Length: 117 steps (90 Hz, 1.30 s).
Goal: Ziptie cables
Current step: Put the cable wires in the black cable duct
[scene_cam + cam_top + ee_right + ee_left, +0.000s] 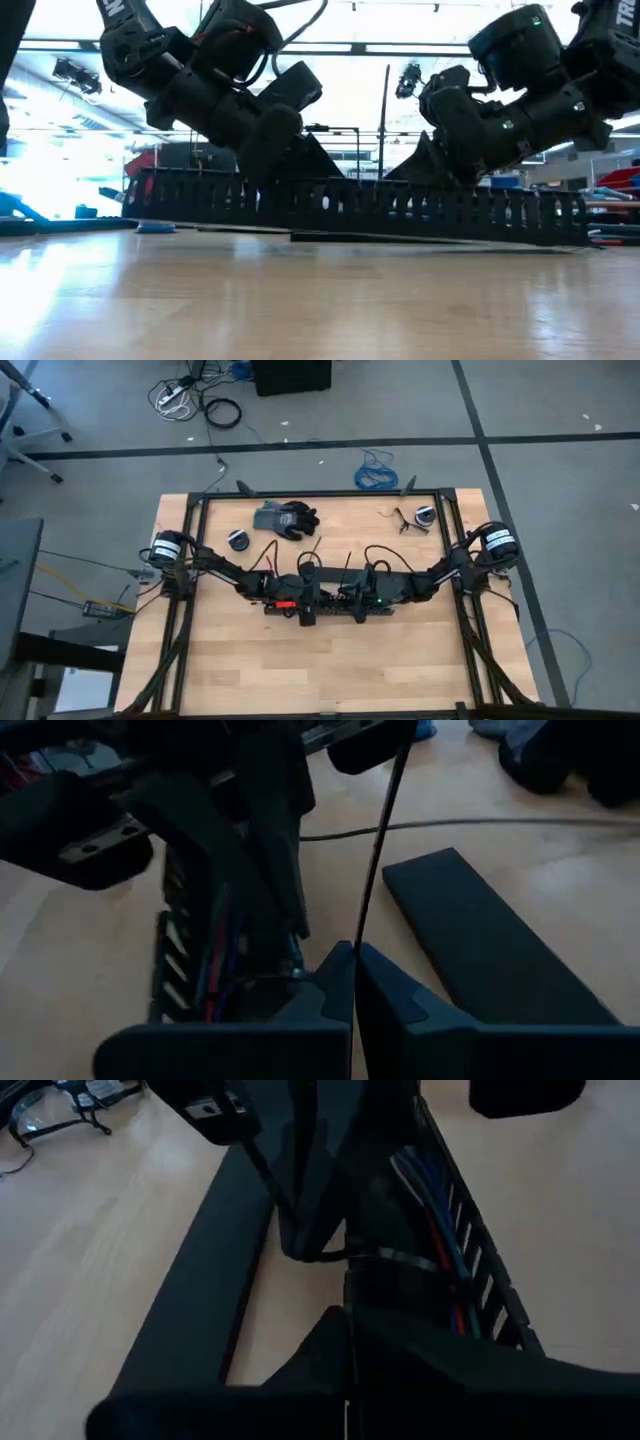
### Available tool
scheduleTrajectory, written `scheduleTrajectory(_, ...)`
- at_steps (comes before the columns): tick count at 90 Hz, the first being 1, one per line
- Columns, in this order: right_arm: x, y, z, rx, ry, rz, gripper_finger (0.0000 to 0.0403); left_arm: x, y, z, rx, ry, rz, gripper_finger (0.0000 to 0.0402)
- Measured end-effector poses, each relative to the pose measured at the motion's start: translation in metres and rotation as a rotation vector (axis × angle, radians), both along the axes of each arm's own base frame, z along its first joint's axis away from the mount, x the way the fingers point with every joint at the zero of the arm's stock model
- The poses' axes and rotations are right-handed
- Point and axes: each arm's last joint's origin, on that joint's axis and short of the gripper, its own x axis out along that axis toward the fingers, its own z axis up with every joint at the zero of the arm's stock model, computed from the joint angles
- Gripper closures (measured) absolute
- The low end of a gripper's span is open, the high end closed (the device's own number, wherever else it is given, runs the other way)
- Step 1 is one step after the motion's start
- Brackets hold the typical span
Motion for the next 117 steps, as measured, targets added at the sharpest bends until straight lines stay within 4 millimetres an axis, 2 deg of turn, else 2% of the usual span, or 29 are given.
scheduleTrajectory(21,0.019,-0.002,0.006,-0.063,0.103,0.012,0.0403,0.0,0.0,-0.001,-0.027,0.008,-0.008,0.0401)
scheduleTrajectory(59,0.017,0.005,0.005,-0.029,0.111,0.013,0.0403,0.0,0.006,-0.002,-0.03,0.02,0.009,0.0401)
scheduleTrajectory(117,0.016,0.005,0.004,-0.092,0.138,0.018,0.0403,0.0,0.006,-0.001,-0.035,0.007,-0.01,0.0401)
